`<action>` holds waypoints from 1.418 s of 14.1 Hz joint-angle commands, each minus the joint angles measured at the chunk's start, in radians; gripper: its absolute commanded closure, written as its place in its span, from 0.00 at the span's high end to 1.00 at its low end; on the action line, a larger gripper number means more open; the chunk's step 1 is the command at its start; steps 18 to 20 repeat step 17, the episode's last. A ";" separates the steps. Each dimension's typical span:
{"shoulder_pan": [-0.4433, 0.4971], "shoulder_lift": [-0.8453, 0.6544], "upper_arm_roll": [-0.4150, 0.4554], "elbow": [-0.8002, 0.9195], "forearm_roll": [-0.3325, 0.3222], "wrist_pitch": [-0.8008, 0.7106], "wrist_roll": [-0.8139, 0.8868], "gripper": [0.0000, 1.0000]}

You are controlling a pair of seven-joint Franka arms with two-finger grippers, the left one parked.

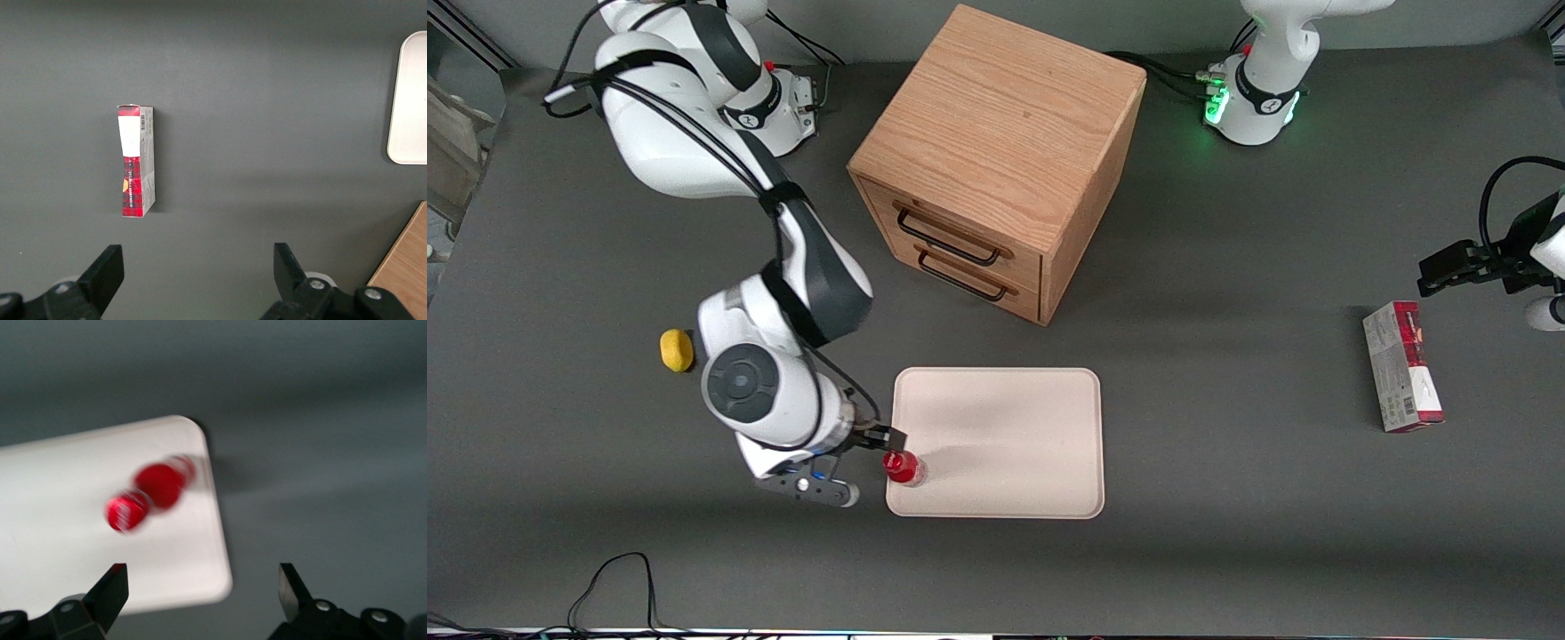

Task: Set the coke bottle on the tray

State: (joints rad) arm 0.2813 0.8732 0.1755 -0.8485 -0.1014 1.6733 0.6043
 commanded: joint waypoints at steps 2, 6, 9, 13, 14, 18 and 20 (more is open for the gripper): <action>-0.138 -0.299 0.002 -0.327 0.071 -0.064 -0.243 1.00; -0.347 -0.644 -0.005 -0.715 0.120 -0.049 -0.591 1.00; -0.358 -0.845 -0.057 -0.904 0.120 -0.012 -0.637 1.00; -0.150 -0.925 -0.271 -0.926 0.137 -0.033 -0.620 1.00; -0.140 -0.924 -0.280 -0.908 0.144 -0.043 -0.630 1.00; -0.134 -0.921 -0.275 -0.899 0.144 -0.049 -0.632 1.00; -0.134 -0.921 -0.275 -0.899 0.144 -0.049 -0.632 1.00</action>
